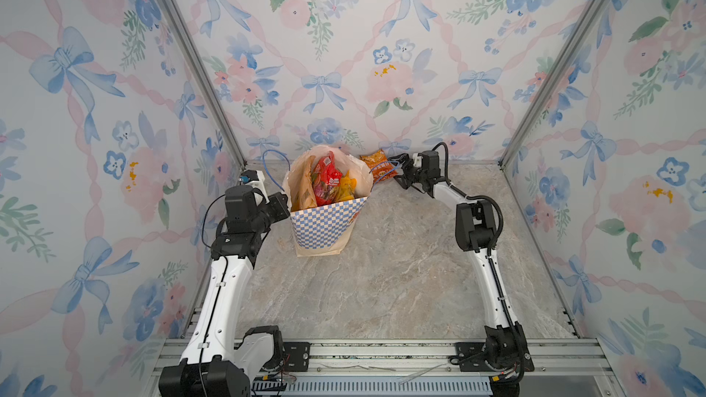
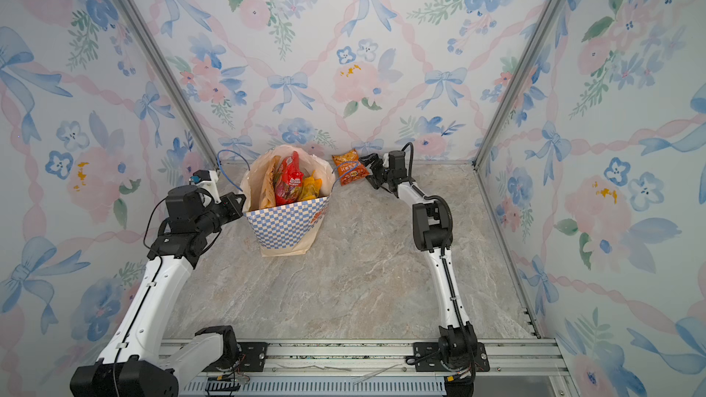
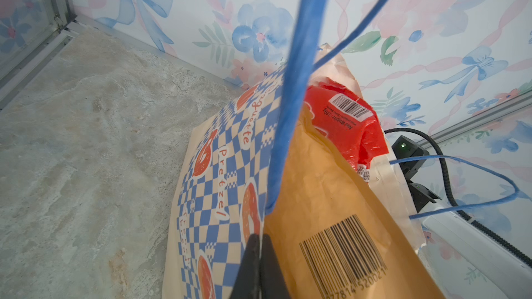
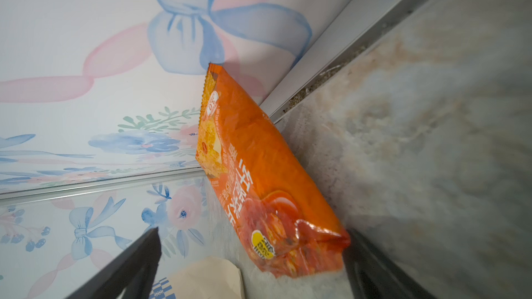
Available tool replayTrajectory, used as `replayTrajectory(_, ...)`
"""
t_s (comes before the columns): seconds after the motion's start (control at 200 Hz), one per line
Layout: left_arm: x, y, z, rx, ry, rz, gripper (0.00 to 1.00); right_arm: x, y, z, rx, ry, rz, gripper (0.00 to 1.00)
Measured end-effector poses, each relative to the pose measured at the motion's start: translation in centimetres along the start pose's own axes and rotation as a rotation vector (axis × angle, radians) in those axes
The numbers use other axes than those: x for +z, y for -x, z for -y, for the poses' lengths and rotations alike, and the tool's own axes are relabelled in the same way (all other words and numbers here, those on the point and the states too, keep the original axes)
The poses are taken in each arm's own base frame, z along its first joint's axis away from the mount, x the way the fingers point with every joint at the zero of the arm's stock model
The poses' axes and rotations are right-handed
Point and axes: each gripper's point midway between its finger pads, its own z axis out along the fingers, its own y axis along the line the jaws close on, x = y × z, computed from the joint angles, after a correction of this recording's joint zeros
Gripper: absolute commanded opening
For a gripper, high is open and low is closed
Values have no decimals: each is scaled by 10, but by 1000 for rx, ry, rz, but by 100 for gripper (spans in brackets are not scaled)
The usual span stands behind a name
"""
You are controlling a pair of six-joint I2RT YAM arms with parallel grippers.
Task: Place the snacks into the paper bag
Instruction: Pick up the snack from the top-center of the table.
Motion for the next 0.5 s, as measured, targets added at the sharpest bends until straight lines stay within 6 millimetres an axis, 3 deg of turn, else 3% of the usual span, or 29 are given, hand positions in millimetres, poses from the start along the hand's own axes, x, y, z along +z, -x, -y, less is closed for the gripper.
replayTrajectory(0.115,0,0,-1,0,1,1,0,6,-1,1,-7,1,-3,91)
replayTrajectory(0.5,1,1,-3,6,7,0,0,13,-5,15,40,7,-16,51)
